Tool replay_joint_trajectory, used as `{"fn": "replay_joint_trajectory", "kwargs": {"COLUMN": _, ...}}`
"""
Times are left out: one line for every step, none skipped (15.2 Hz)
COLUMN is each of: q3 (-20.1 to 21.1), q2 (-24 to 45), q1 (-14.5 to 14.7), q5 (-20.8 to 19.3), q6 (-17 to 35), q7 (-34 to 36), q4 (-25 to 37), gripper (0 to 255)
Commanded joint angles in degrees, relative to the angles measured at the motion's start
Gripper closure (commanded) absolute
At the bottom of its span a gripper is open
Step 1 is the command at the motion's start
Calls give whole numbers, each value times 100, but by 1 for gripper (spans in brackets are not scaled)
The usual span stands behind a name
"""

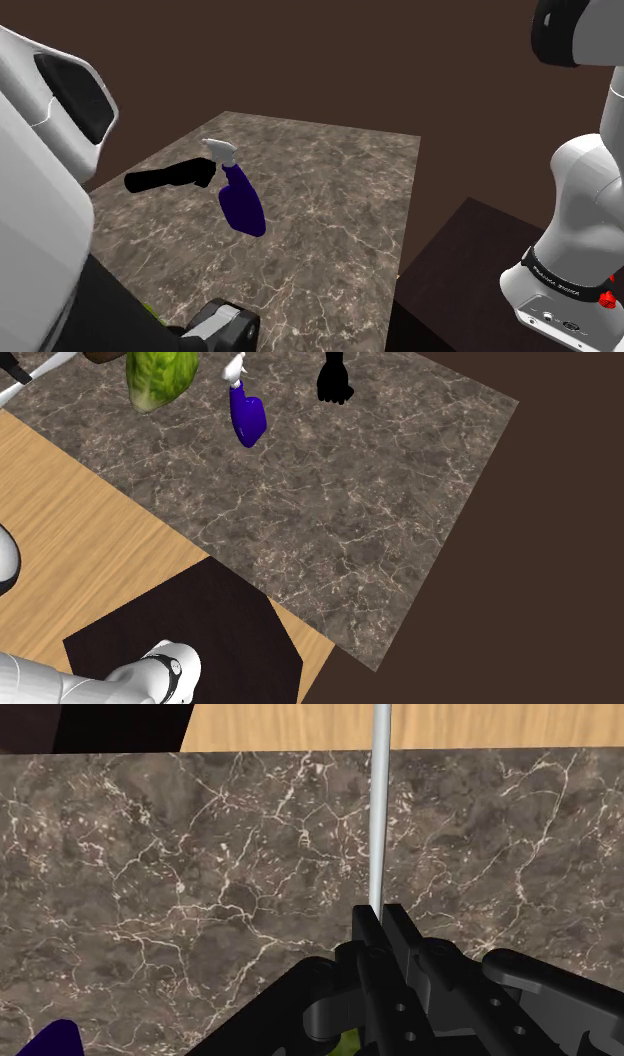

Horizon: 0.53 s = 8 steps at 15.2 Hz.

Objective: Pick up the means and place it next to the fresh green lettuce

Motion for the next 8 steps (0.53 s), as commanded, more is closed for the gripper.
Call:
{"fn": "replay_joint_trajectory", "kwargs": {"q3": -1, "q2": -39, "q1": -43, "q5": 21, "q6": 176, "q7": -6, "q4": -210, "gripper": 255}}
{"fn": "replay_joint_trajectory", "kwargs": {"q3": -1, "q2": -63, "q1": -67, "q5": 34, "q6": 266, "q7": -10, "q4": -323, "gripper": 255}}
{"fn": "replay_joint_trajectory", "kwargs": {"q3": -2, "q2": -85, "q1": -90, "q5": 46, "q6": 355, "q7": -14, "q4": -432, "gripper": 255}}
{"fn": "replay_joint_trajectory", "kwargs": {"q3": -2, "q2": -104, "q1": -110, "q5": 56, "q6": 442, "q7": -18, "q4": -537, "gripper": 255}}
{"fn": "replay_joint_trajectory", "kwargs": {"q3": -3, "q2": -121, "q1": -130, "q5": 65, "q6": 528, "q7": -21, "q4": -640, "gripper": 255}}
{"fn": "replay_joint_trajectory", "kwargs": {"q3": -4, "q2": -137, "q1": -147, "q5": 73, "q6": 613, "q7": -24, "q4": -739, "gripper": 255}}
{"fn": "replay_joint_trajectory", "kwargs": {"q3": -6, "q2": -150, "q1": -163, "q5": 79, "q6": 696, "q7": -26, "q4": -835, "gripper": 255}}
{"fn": "replay_joint_trajectory", "kwargs": {"q3": -7, "q2": -161, "q1": -178, "q5": 85, "q6": 779, "q7": -28, "q4": -928, "gripper": 255}}
